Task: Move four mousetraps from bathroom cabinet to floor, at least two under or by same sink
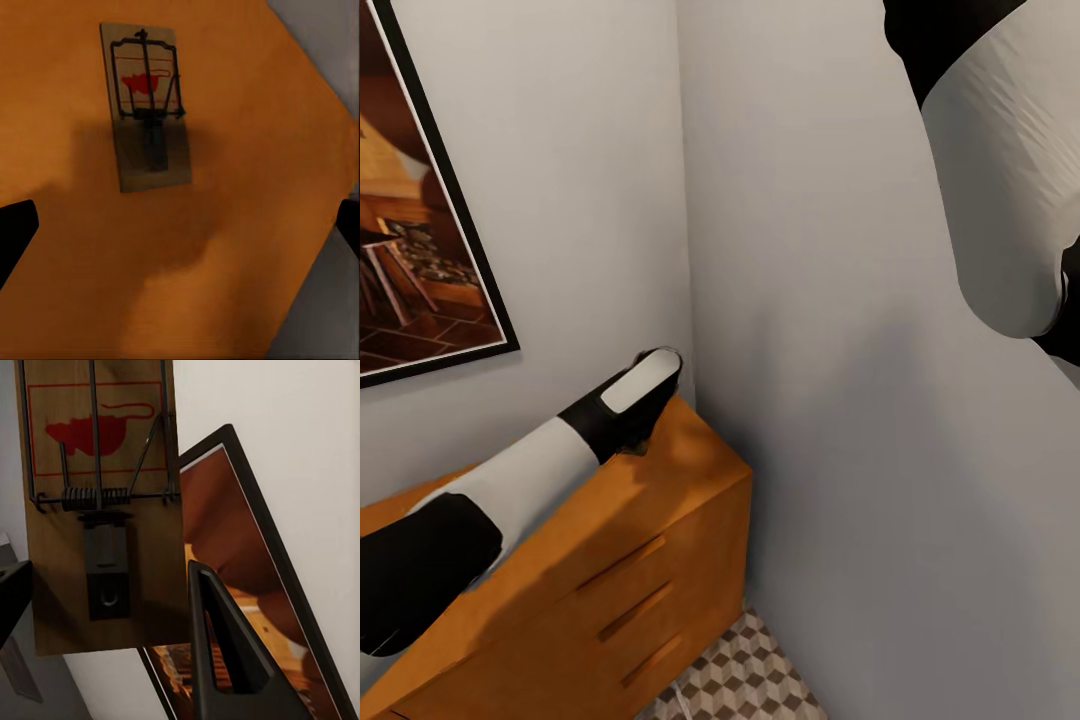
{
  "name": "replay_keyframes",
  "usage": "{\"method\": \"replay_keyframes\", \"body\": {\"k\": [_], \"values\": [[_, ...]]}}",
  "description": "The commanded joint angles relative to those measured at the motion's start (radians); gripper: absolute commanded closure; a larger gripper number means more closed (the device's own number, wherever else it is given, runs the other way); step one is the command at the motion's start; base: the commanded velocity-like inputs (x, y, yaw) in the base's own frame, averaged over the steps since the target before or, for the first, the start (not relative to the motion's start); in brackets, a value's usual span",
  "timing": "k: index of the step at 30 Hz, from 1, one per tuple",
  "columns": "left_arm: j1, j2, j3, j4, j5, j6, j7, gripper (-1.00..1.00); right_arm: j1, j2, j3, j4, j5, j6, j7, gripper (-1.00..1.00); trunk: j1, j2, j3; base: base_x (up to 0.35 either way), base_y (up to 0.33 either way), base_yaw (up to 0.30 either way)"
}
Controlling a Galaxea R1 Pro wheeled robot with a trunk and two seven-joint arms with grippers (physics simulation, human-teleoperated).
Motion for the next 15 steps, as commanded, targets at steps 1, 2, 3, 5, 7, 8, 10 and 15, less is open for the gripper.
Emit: {"method": "replay_keyframes", "body": {"k": [1,2,3,5,7,8,10,15], "values": [[-0.002,0.013,-0.001,-0.029,0.004,-0.004,0.007,-1.0,-0.001,0.0,0.001,0.001,0.0,0.002,0.004,1.0,0.0,-0.001,-0.001,0.0,0.0,0.0],[-0.002,0.018,0.001,-0.041,0.004,-0.003,0.01,-1.0,-0.001,0.0,0.001,0.001,0.0,0.002,0.004,1.0,0.0,-0.001,-0.001,0.0,0.0,0.0],[-0.002,0.033,0.015,-0.073,0.005,-0.001,0.017,-1.0,-0.001,0.0,0.001,0.001,0.0,0.002,0.004,1.0,0.0,-0.001,-0.001,0.0,0.0,0.0],[-0.002,0.052,0.049,-0.11,0.004,0.001,0.024,-1.0,-0.001,0.0,0.001,0.001,0.0,0.003,0.004,1.0,0.0,-0.001,-0.001,0.0,0.0,0.0],[-0.002,0.058,0.064,-0.124,0.004,0.002,0.026,-1.0,-0.001,0.0,0.002,0.001,0.0,0.003,0.004,1.0,0.0,-0.001,-0.001,0.0,0.0,0.0],[-0.002,0.063,0.071,-0.13,0.004,0.002,0.026,-1.0,-0.001,0.0,0.002,0.001,0.0,0.003,0.004,1.0,0.0,-0.001,-0.001,0.0,0.0,0.0],[-0.002,0.071,0.076,-0.136,0.004,0.003,0.027,-1.0,-0.001,0.0,0.002,0.001,0.0,0.003,0.004,1.0,0.0,-0.001,-0.001,0.0,0.0,0.0],[0.001,0.111,0.077,-0.154,0.005,0.003,0.027,-1.0,-0.001,0.0,0.002,0.001,0.0,0.003,0.004,1.0,0.0,-0.001,-0.001,0.0,0.0,0.0]]}}
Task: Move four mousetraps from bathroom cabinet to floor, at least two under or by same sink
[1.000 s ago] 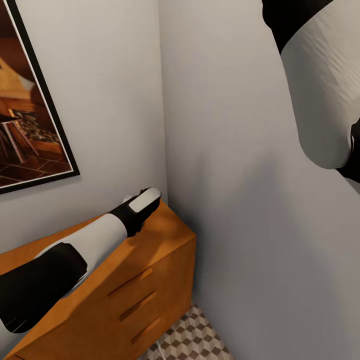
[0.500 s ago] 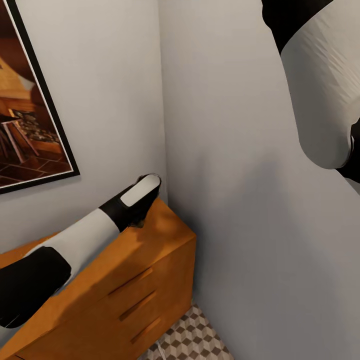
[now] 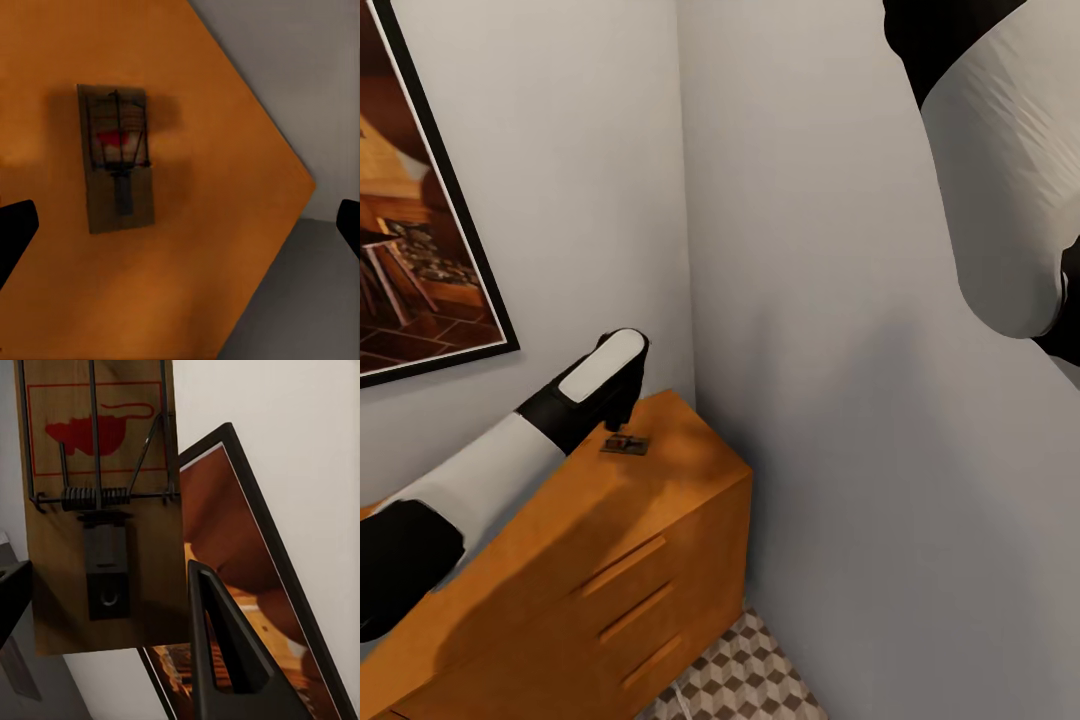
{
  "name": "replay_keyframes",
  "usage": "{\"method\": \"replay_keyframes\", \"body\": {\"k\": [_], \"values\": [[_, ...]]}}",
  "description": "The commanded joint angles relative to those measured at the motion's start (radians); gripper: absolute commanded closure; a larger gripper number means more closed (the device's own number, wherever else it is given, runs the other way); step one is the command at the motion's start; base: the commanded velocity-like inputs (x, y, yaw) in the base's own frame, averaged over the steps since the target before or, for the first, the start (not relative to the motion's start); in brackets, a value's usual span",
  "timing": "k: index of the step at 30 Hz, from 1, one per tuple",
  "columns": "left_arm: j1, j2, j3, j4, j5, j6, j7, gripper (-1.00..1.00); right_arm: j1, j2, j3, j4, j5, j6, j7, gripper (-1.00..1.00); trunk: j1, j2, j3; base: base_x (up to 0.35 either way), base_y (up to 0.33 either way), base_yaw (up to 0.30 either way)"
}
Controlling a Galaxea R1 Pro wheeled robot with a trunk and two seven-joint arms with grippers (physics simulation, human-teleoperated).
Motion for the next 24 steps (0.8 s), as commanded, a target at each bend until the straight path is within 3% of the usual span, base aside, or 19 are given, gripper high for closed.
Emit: {"method": "replay_keyframes", "body": {"k": [1,9,18,24], "values": [[0.002,0.016,-0.005,0.001,0.003,-0.007,0.001,-1.0,-0.001,0.0,0.001,0.002,-0.001,0.002,0.004,1.0,0.0,-0.001,-0.001,0.0,0.0,0.0],[0.007,0.043,-0.01,0.021,0.0,-0.007,0.01,-1.0,0.0,0.0,0.038,0.001,-0.001,0.002,0.005,1.0,0.0,-0.001,-0.001,0.0,0.0,0.0],[0.008,0.12,-0.011,0.022,0.003,-0.003,0.011,-1.0,0.0,0.0,0.043,0.001,-0.001,0.002,0.005,1.0,0.0,-0.001,-0.001,0.0,-0.133,0.0],[0.008,0.14,-0.011,0.021,0.006,-0.002,0.011,-1.0,0.0,0.0,0.044,0.001,0.0,0.002,0.005,1.0,0.0,-0.001,-0.001,0.0,-0.043,0.0]]}}
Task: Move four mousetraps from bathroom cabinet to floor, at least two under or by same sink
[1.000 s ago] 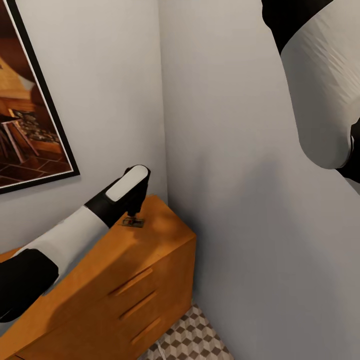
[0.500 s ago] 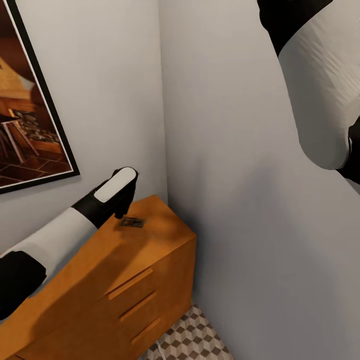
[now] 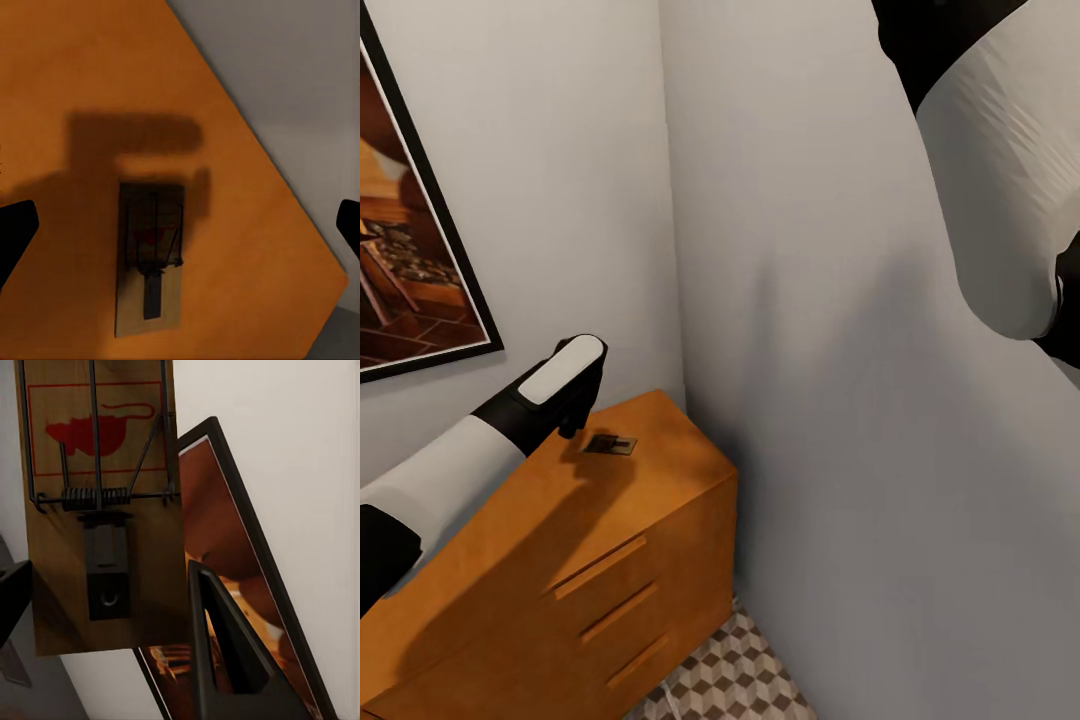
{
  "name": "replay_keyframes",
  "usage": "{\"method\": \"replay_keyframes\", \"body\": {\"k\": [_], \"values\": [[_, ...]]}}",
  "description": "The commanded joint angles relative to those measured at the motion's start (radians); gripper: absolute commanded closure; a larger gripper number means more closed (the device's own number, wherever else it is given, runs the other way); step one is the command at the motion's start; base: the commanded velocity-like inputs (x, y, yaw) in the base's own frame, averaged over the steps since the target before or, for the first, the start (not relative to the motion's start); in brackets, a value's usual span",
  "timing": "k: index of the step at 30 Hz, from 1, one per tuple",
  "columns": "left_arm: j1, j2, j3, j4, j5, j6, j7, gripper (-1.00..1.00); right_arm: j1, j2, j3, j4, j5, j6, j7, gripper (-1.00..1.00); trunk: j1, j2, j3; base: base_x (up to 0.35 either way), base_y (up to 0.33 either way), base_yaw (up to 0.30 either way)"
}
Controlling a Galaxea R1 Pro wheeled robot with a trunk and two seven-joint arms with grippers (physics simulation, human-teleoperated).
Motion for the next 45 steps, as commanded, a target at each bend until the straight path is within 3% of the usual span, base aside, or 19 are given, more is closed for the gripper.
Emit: {"method": "replay_keyframes", "body": {"k": [1,7,16,32,45], "values": [[-0.001,0.0,-0.006,0.001,0.004,-0.007,0.001,-1.0,-0.001,0.0,0.001,0.003,0.0,0.004,0.003,1.0,0.0,-0.001,-0.001,0.0,-0.003,0.0],[0.005,-0.01,-0.056,0.021,0.004,-0.007,0.002,-1.0,0.0,0.0,0.002,0.006,0.0,0.006,0.003,1.0,0.0,-0.001,-0.001,0.0,-0.009,0.0],[0.007,-0.054,-0.15,0.201,0.004,-0.011,-0.005,-1.0,0.002,0.0,0.002,0.003,0.0,0.005,0.003,1.0,0.0,-0.001,-0.001,0.0,-0.008,0.0],[0.037,-0.102,-0.157,0.211,0.004,-0.011,-0.016,-1.0,0.003,0.0,0.006,0.003,-0.001,0.005,0.003,1.0,0.0,-0.001,-0.001,0.0,-0.032,0.0],[0.061,-0.106,-0.157,0.211,0.0,-0.013,-0.016,-1.0,0.004,0.0,0.007,0.003,-0.002,0.004,0.003,1.0,0.0,-0.001,-0.001,0.0,-0.092,0.0]]}}
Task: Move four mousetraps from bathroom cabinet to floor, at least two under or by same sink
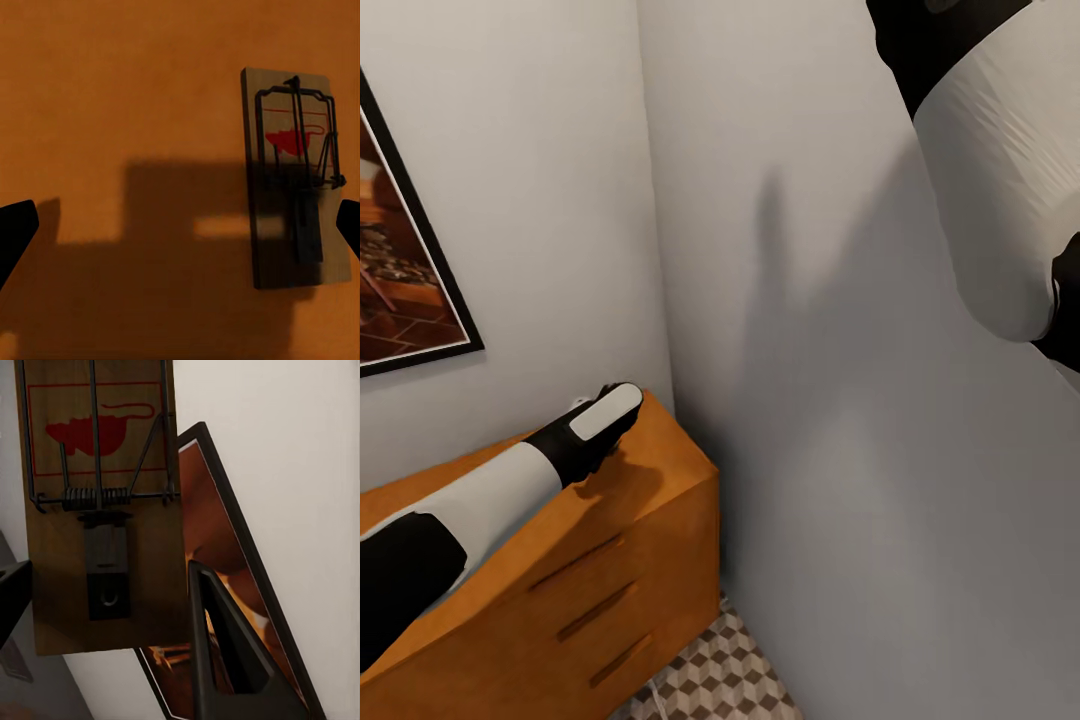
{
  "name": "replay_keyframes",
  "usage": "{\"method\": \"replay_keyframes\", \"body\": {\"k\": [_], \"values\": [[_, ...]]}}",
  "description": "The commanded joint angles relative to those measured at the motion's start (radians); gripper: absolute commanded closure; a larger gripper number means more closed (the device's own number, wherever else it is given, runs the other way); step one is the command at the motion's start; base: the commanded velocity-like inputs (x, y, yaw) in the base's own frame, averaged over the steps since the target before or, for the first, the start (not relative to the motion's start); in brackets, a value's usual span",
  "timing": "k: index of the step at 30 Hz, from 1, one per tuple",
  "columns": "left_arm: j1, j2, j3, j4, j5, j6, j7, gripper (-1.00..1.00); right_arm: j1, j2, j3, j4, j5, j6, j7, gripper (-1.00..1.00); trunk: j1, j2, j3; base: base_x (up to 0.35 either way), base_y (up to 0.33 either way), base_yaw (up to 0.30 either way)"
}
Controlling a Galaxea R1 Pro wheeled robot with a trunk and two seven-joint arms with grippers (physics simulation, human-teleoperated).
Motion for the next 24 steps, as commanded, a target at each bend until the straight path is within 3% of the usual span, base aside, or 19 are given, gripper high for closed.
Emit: {"method": "replay_keyframes", "body": {"k": [1,8,18,24], "values": [[-0.002,0.002,-0.007,-0.001,0.005,-0.006,0.001,-1.0,-0.001,0.0,0.001,0.001,-0.001,0.002,0.004,1.0,0.0,-0.001,-0.001,0.0,-0.004,0.0],[-0.002,0.004,-0.009,-0.002,0.003,-0.006,-0.002,-1.0,0.001,0.0,0.001,0.0,-0.001,0.002,0.004,1.0,0.0,-0.001,-0.001,0.041,-0.1,0.0],[-0.003,0.005,-0.009,-0.005,0.004,-0.005,-0.002,-1.0,0.002,0.0,0.049,0.0,-0.001,-0.001,0.005,1.0,0.0,-0.001,-0.001,0.015,-0.032,0.0],[-0.003,0.008,-0.009,-0.009,0.005,-0.004,-0.004,-1.0,0.002,0.0,0.057,0.0,-0.001,-0.001,0.005,1.0,0.0,-0.001,-0.001,0.078,-0.072,0.0]]}}
